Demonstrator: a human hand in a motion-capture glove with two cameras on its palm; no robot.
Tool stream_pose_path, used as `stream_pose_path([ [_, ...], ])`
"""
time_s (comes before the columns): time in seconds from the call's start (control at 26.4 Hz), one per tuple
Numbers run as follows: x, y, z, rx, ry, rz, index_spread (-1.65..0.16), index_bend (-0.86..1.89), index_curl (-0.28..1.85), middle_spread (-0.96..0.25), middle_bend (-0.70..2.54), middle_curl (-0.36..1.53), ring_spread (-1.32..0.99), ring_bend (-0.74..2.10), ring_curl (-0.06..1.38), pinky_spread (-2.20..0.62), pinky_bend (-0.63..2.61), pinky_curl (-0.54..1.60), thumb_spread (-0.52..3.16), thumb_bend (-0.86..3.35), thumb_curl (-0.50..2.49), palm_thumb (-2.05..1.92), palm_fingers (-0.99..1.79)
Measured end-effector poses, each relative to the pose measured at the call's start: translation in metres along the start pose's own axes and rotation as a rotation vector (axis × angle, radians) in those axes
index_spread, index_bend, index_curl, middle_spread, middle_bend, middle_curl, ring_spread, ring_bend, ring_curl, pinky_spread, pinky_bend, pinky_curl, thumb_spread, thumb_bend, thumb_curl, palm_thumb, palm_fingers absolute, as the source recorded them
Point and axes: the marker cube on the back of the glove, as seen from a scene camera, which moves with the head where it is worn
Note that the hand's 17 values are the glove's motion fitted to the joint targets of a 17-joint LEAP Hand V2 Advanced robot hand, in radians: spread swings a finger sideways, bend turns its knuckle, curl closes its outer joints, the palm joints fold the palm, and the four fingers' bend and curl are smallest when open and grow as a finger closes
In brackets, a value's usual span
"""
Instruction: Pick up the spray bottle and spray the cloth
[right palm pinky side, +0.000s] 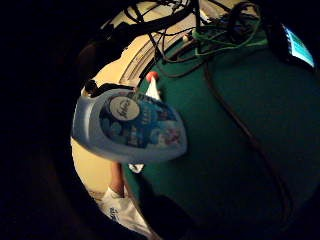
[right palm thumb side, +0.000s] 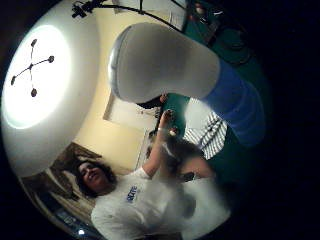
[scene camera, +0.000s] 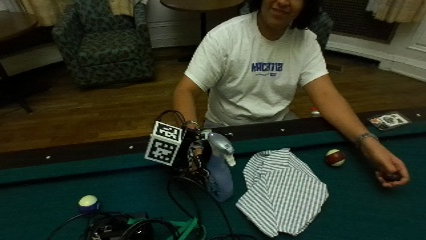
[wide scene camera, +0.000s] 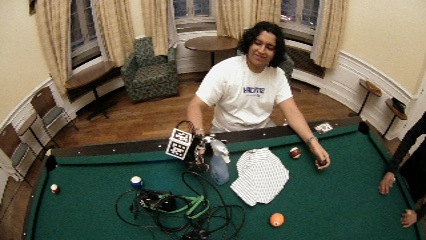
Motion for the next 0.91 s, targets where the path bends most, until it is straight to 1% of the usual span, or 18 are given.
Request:
stream_pose_path([
  [0.38,0.0,-0.039,0.025,0.026,-0.107,0.014,-0.31,0.2,0.46,-0.19,0.45,0.45,-0.18,0.45,0.4,0.04,0.13,0.18,0.95,-0.03,0.44,0.73,1.14],
  [0.64,0.0,-0.064,0.043,-0.049,-0.132,0.064,-0.31,0.2,0.47,-0.19,0.44,0.45,-0.18,0.44,0.4,0.04,0.13,0.18,0.95,-0.03,0.44,0.73,1.14],
  [0.79,-0.01,-0.071,0.044,-0.028,-0.164,0.058,-0.31,0.19,0.47,-0.19,0.44,0.45,-0.18,0.44,0.4,0.04,0.13,0.18,0.95,-0.03,0.44,0.73,1.14],
  [0.91,-0.022,-0.07,0.044,-0.005,-0.139,0.03,-0.31,0.19,0.47,-0.19,0.44,0.45,-0.18,0.44,0.41,0.04,0.13,0.18,0.95,-0.03,0.44,0.73,1.14],
])
